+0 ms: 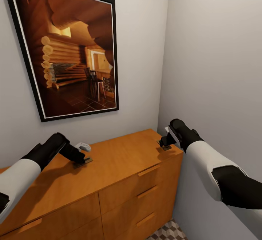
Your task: Take the four mousetraps from the cabinet in the bathroom and place them on the bathroom floor. Make sure all four end up on the same floor surface, and ensure that at least two of them are either under or directly next to the same bathroom sink.
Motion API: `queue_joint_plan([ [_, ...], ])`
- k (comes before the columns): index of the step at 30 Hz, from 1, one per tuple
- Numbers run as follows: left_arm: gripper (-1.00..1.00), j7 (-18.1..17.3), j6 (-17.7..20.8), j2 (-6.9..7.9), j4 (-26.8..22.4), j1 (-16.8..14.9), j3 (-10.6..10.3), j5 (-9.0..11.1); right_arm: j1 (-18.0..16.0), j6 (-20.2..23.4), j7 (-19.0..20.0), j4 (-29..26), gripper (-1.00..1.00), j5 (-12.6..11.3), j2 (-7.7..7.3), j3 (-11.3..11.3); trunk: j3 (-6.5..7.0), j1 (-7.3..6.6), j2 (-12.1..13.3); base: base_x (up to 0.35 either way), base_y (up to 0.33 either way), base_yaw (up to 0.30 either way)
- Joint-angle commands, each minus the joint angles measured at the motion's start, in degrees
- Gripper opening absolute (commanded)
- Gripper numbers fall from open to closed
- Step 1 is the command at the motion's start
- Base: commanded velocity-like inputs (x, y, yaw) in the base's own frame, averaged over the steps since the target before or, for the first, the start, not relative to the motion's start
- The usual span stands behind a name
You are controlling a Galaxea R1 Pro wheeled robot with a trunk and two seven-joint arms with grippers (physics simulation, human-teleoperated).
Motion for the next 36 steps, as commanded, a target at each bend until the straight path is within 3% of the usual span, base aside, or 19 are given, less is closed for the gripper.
queue_joint_plan([
  [1, -1.00, -0.6, -0.2, -0.14, 4.9, 2.4, -0.2, -1.2, -0.1, 0.2, 0.6, -0.1, -1.00, 0.5, -0.02, 0.2, -0.09, 0.01, 0.0, 0.000, 0.000, 0.000],
  [9, -1.00, -0.7, 0.0, -0.76, 2.9, 2.4, -0.5, -1.2, -0.1, 0.2, 0.6, -0.1, -1.00, 0.5, -0.02, 0.2, -0.09, 0.01, 0.0, 0.000, 0.000, 0.000],
  [12, -1.00, -1.0, 0.5, -0.57, -2.0, 2.4, -0.4, -1.2, -0.1, 0.2, 0.6, -0.1, -1.00, 0.5, -0.02, 0.2, -0.09, 0.01, 0.0, 0.000, 0.000, 0.000],
  [15, -1.00, -1.4, 2.1, 0.14, -8.3, 2.3, -0.3, -1.2, 0.0, 0.2, 0.6, -0.1, -1.00, 0.5, -0.02, 0.2, -0.09, 0.01, 0.0, 0.000, 0.000, 0.000],
  [21, -1.00, -1.4, 6.2, 1.12, -14.6, 2.3, -0.1, -1.2, 0.0, 0.2, 0.6, -0.1, -1.00, 0.5, -0.02, 0.2, -0.09, 0.01, 0.0, 0.000, 0.000, 0.000],
  [27, -1.00, -1.4, 6.7, 1.96, -17.2, 2.3, 0.0, -1.2, 0.0, 0.2, 0.6, -0.1, -1.00, 0.5, -0.02, 0.2, -0.09, 0.01, 0.0, 0.000, 0.000, 0.000],
  [36, -1.00, -1.8, 8.2, 5.02, -21.1, 2.3, 0.3, -0.8, 0.0, 0.2, 0.6, -0.1, -1.00, 0.5, 0.03, 0.2, -0.09, 0.01, 0.0, 0.000, 0.000, 0.000],
])
